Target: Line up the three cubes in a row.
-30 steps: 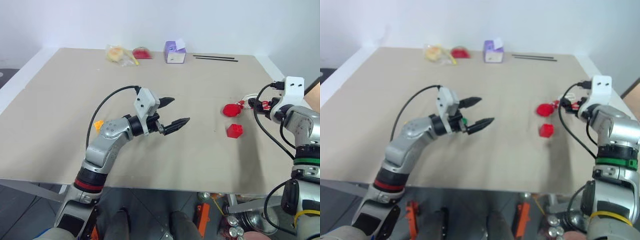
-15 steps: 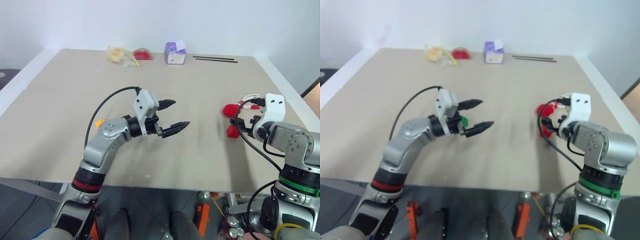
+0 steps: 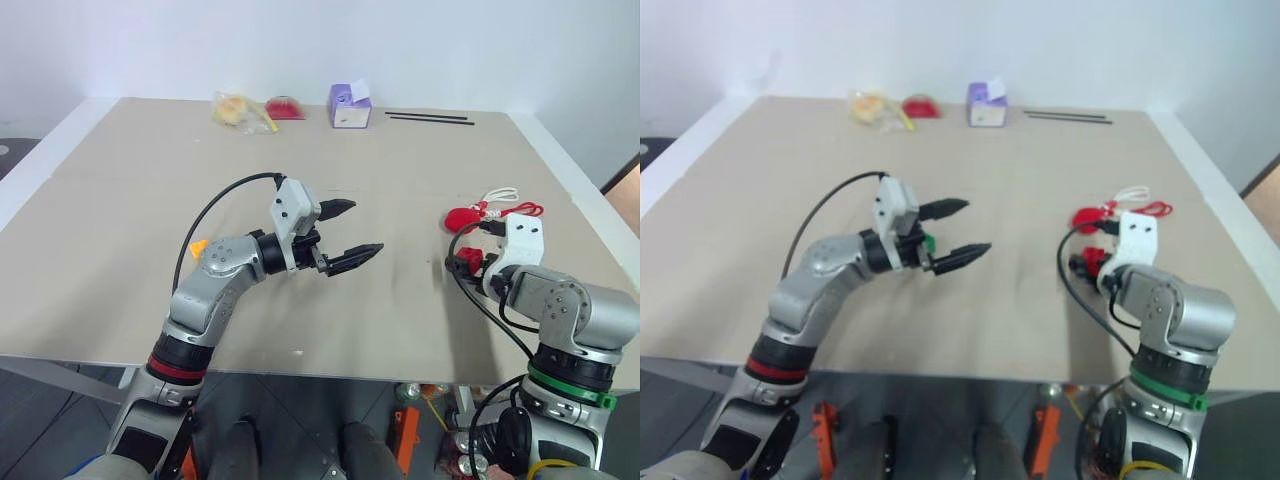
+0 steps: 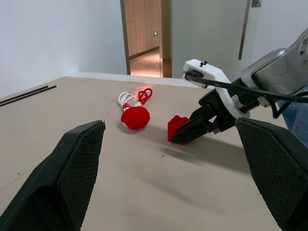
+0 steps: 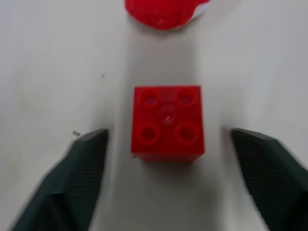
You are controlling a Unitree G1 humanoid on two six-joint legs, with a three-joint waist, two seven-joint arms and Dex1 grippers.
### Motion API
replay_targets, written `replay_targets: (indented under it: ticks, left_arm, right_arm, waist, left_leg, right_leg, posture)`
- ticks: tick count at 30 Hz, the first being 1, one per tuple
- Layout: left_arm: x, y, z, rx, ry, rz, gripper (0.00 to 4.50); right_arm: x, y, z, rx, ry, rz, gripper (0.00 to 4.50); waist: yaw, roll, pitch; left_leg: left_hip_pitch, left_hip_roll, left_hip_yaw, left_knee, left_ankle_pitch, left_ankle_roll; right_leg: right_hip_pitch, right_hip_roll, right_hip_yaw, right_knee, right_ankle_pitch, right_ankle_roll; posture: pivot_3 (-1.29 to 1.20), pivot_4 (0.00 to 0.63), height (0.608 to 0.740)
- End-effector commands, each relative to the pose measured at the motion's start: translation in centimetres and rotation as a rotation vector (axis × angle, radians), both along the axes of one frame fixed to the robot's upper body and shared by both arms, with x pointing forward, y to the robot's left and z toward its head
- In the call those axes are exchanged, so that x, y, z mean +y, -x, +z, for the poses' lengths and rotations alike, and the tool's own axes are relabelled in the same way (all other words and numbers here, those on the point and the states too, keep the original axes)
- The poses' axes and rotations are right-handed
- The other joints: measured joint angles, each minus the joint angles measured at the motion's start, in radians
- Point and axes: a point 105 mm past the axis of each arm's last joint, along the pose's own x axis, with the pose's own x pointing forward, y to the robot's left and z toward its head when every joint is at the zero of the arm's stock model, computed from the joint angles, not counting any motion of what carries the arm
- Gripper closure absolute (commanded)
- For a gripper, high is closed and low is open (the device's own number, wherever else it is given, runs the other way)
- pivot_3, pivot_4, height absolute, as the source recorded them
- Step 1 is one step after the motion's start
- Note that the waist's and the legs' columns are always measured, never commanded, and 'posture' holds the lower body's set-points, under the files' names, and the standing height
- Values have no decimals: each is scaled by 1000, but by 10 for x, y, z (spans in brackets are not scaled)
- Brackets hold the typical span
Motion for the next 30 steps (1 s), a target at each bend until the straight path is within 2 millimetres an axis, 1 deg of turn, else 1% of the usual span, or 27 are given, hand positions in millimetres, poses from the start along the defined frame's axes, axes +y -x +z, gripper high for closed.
replay_targets:
  ticks: [1, 5, 9, 10, 12, 14, 15, 17, 18, 19, 20, 22, 25, 30]
  left_arm:
    - [-1, 3, 13, -51, 18, -5, 0]
    - [0, 3, 13, -50, 18, -3, 0]
    - [0, 3, 13, -50, 18, -2, 0]
    - [0, 3, 13, -51, 18, -1, 0]
    - [1, 4, 12, -52, 17, 0, 0]
    - [4, 7, 9, -51, 3, -11, 0]
    - [5, 8, 8, -49, -2, -15, 0]
    - [11, 11, 5, -28, -12, -30, 0]
    - [16, 14, 1, -20, -29, -40, 0]
    - [21, 16, -3, -13, -49, -50, 0]
    - [26, 18, -7, -9, -75, -56, 0]
    - [36, 22, -15, -3, -124, -67, 0]
    - [51, 26, -24, -6, -201, -77, 0]
    - [62, 30, -27, -15, -246, -81, 0]
  right_arm:
    - [-5, -3, 7, -46, 22, -26, 1826]
    - [-1, -6, 8, -56, 23, -19, 3230]
    - [1, -7, 10, -67, 29, -8, 3269]
    - [1, -8, 13, -81, 38, 1, 3269]
    - [7, -12, 30, -157, 44, 58, 3269]
    - [23, -16, 49, -238, 54, 193, 3269]
    - [29, -17, 54, -256, 59, 244, 3269]
    - [57, -13, 65, -283, 90, 504, 3269]
    - [71, -8, 70, -290, 120, 662, 3269]
    - [81, -3, 71, -286, 156, 795, 3269]
    - [87, 1, 72, -274, 193, 909, 3269]
    - [94, 8, 71, -246, 255, 1114, 3269]
    - [95, 15, 65, -162, 337, 1359, 3269]
    - [91, 19, 55, -52, 414, 1630, 3269]
  waist:
    - [0, 0, 0]
    - [0, 0, 0]
    - [0, 0, 0]
    - [0, 0, 0]
    - [0, 0, 0]
    - [0, 0, 0]
    - [-1, 0, 0]
    - [-1, 0, 0]
    - [-1, 0, 0]
    - [-1, 0, 0]
    - [-2, 0, 0]
    - [-2, 0, 0]
    - [-2, 0, 1]
    - [0, -2, 2]
  left_leg:
    - [0, 0, 0, 0, 0, 0]
    - [0, 0, 0, 0, 0, 0]
    - [0, 0, 0, 0, 0, 0]
    - [0, 0, 0, 0, 0, 0]
    - [0, 0, 0, 0, 0, 0]
    - [0, 0, 0, 0, 0, 0]
    - [0, 0, 0, 0, 0, 0]
    - [0, 0, 0, -1, 0, 0]
    - [0, 0, 0, -1, 0, 0]
    - [0, 0, 0, -2, 0, 0]
    - [0, 0, 0, -2, 0, 0]
    - [0, 0, 0, -3, 0, 0]
    - [0, 0, 1, -3, -1, 0]
    - [0, 0, 2, -2, -1, -1]
  right_leg:
    - [0, 0, 0, 0, 0, 0]
    - [0, 0, 0, 0, 0, 0]
    - [0, 0, 0, 0, 0, 0]
    - [0, 0, 0, 0, 0, 0]
    - [0, 0, 0, 0, 0, 0]
    - [0, 0, 0, 0, 0, 0]
    - [0, 0, 0, 0, 0, 0]
    - [-1, 0, 0, 0, 0, 0]
    - [-1, 0, 0, 0, -1, 0]
    - [-1, 0, 0, 0, -1, 0]
    - [-1, 0, 0, 0, -2, 0]
    - [-2, 0, 0, 0, -2, -1]
    - [-2, 0, 0, 0, -2, -1]
    - [-3, -1, 0, 0, -2, -1]
  posture:
    - [0, 150, 740]
    - [0, 150, 740]
    - [0, 150, 740]
    - [0, 150, 740]
    - [0, 150, 740]
    - [0, 150, 740]
    - [0, 150, 740]
    - [0, 150, 740]
    - [0, 150, 740]
    - [0, 150, 740]
    - [0, 150, 740]
    - [0, 150, 740]
    - [0, 150, 740]
    - [0, 150, 740]
